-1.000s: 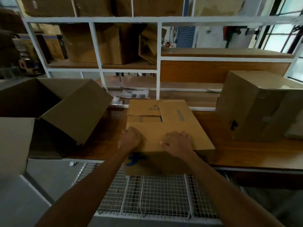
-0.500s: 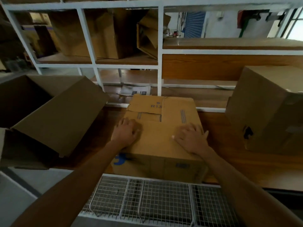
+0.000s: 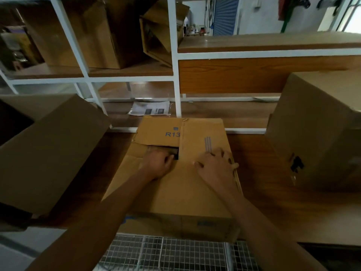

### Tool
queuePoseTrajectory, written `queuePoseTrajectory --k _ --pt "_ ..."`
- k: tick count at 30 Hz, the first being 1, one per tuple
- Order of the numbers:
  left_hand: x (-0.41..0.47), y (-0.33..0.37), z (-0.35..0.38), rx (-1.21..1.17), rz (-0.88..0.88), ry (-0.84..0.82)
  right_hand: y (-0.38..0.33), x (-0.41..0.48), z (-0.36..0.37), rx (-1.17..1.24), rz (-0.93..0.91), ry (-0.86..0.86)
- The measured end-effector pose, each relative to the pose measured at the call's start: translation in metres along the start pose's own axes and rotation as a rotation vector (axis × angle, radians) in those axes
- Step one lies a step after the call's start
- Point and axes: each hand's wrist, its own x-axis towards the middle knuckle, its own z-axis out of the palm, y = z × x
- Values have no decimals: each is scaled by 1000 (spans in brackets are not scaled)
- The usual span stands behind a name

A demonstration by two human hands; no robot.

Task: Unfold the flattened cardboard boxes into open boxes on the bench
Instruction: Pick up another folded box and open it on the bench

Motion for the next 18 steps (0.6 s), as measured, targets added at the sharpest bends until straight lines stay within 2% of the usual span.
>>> queuePoseTrajectory --k 3,7,12,18 --pt "-3 9 -15 -41 0 58 -1 -2 -8 75 21 -5" --pt "-12 15 -41 -43 -13 140 0 -13 -38 224 1 76" --pt "-33 33 -101 -79 76 295 -4 -38 -89 326 -45 334" --pt "-79 45 -158 -73 98 268 -8 -83 -135 364 -46 389"
